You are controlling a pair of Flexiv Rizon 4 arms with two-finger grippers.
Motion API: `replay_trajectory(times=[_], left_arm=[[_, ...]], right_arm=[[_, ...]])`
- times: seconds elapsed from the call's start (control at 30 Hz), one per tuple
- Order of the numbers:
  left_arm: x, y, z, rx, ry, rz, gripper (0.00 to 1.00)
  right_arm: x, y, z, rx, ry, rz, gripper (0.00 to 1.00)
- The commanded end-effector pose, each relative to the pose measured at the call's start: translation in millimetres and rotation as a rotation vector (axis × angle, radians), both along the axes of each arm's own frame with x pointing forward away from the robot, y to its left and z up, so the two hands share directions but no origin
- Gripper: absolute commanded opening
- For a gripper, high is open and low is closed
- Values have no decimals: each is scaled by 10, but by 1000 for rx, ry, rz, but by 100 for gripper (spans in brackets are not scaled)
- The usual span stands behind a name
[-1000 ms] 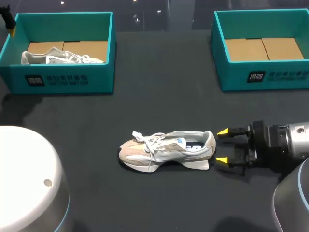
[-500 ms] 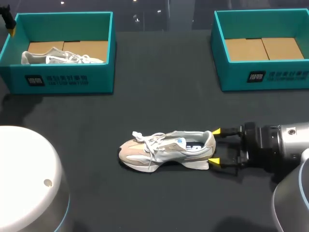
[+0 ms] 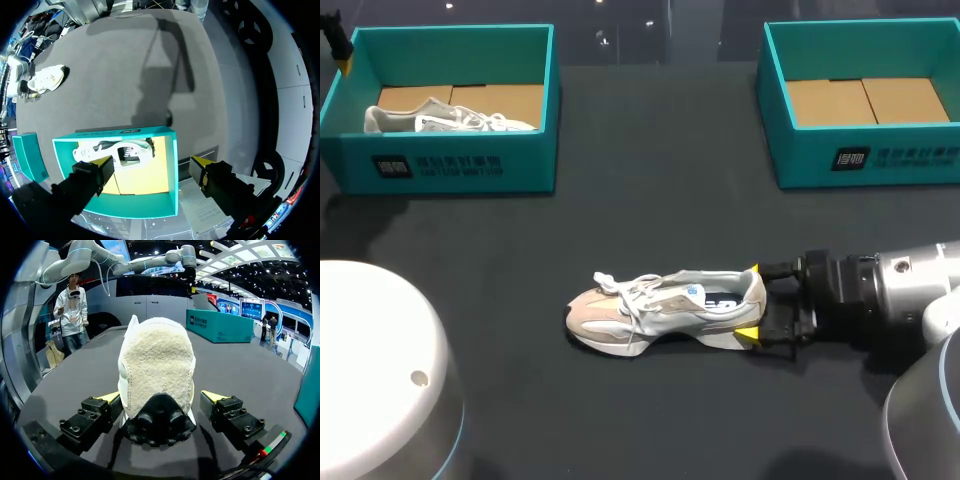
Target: Take the shoe out of the shoebox, open the shoe tongue, remove and reinsert the insole, then place the shoe into the shoebox
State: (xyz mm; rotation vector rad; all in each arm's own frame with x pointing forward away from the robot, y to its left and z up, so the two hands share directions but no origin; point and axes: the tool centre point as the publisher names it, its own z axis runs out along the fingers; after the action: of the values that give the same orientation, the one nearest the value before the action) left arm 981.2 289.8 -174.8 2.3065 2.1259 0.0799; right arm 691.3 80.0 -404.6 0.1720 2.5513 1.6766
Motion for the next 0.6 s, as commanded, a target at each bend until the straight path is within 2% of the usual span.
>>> replay_trajectory(times=[0.03,0.53,0.57,0.6], left_arm=[[-17,2,4,2,-3,-1,100],[-17,2,4,2,-3,-1,100],[-17,2,4,2,-3,-1,100],[-17,2,4,2,-3,-1,100]], right_arm=[[42,73,-47,-2,4,7,100],[42,245,-65,16,-7,26,100],[42,249,-71,17,-7,25,82],[41,250,-75,19,-6,24,44]])
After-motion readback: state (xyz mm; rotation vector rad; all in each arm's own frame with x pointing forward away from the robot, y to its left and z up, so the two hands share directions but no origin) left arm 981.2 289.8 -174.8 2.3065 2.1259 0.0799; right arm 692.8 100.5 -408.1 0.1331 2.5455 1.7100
